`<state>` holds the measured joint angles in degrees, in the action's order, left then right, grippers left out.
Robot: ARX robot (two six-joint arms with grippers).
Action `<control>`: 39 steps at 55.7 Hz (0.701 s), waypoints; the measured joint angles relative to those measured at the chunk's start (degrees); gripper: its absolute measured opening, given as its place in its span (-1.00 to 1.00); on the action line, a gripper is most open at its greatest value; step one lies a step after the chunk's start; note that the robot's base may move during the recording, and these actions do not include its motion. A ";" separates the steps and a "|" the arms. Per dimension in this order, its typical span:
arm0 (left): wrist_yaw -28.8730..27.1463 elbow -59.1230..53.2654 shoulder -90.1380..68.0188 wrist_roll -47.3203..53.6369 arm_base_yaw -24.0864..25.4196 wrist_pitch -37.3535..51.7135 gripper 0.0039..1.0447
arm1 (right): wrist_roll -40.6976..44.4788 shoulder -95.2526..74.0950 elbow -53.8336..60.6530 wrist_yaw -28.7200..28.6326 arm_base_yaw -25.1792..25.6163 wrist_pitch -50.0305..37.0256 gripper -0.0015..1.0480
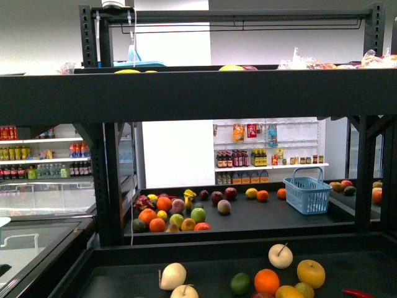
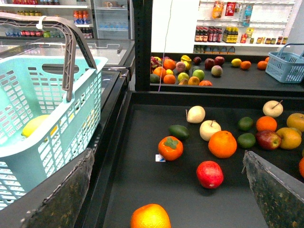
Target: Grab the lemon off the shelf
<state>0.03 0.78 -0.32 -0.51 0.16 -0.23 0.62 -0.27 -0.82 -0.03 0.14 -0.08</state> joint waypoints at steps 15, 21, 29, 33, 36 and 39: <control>0.00 0.00 0.00 0.00 0.00 0.00 0.85 | 0.00 0.00 0.00 0.00 0.00 -0.02 0.86; 0.00 0.00 0.00 0.00 0.00 0.00 0.85 | 0.00 0.00 0.00 0.00 0.00 -0.02 0.86; 0.00 0.00 0.00 0.00 0.00 0.00 0.85 | 0.00 0.00 0.00 0.00 0.00 0.00 0.86; 0.00 0.00 0.00 0.00 0.00 0.00 0.85 | 0.00 0.00 0.00 0.00 0.00 0.00 0.86; 0.00 0.00 0.00 0.00 0.00 0.00 0.85 | 0.00 0.00 0.00 0.00 0.00 -0.02 0.86; 0.00 0.00 0.00 -0.02 0.00 0.00 0.85 | 0.00 0.00 0.00 0.00 0.00 0.00 0.86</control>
<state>0.03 0.78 -0.32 -0.54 0.16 -0.23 0.62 -0.27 -0.82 -0.03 0.14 -0.08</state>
